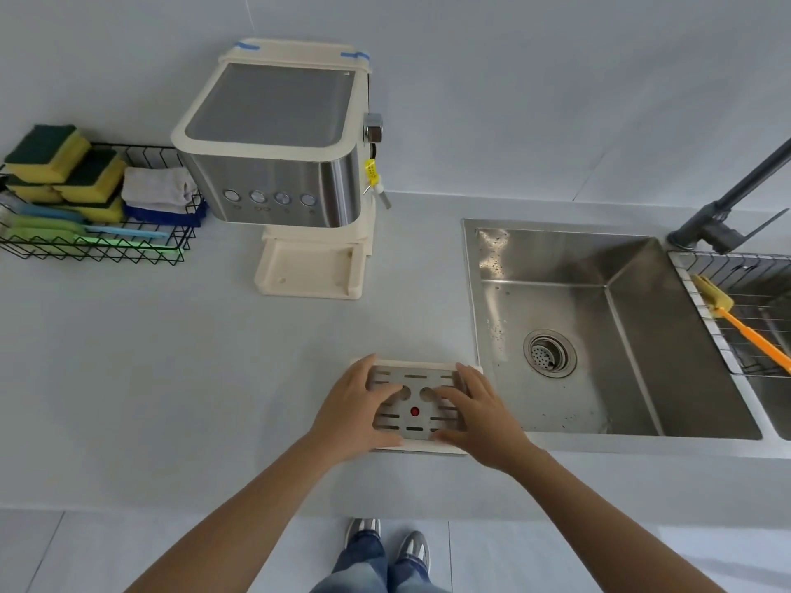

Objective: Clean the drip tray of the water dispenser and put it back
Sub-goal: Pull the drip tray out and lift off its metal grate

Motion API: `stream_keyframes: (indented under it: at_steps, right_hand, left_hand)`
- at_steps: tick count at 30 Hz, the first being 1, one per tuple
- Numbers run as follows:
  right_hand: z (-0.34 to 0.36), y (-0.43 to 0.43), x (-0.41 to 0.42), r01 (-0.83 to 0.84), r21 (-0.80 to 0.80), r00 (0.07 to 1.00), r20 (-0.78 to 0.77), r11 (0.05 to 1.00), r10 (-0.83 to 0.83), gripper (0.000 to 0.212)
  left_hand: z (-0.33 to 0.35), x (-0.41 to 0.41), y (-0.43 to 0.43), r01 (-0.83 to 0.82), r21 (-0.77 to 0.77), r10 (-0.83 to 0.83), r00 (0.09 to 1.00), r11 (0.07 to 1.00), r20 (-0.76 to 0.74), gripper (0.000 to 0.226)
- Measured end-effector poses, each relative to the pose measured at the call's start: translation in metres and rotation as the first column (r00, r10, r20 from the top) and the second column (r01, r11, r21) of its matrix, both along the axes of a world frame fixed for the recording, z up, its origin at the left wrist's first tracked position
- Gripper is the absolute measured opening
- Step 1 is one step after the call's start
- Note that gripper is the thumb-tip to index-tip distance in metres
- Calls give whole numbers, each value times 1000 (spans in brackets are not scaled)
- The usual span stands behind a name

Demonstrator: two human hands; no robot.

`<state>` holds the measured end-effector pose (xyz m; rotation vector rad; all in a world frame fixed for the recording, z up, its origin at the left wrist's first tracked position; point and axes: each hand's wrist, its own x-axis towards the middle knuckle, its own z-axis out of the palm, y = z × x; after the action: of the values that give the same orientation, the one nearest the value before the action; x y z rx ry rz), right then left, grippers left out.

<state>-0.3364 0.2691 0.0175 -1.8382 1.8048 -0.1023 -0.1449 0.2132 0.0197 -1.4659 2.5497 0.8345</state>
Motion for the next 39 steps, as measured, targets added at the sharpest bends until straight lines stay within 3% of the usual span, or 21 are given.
stream_keyframes:
  at_steps: [17, 28, 39]
  right_hand:
    - [3, -23, -5, -216, 112, 963, -141, 970, 231, 53]
    - [23, -37, -12, -309, 16, 938, -161, 951, 308, 67]
    - [19, -110, -42, -256, -54, 949, -202, 965, 241, 58]
  left_hand:
    - [3, -11, -17, 151, 96, -156, 986, 984, 57, 54]
    - [13, -16, -38, 231, 5, -231, 971, 973, 69, 57]
    - [21, -47, -114, 302, -113, -291, 952, 947, 97, 58]
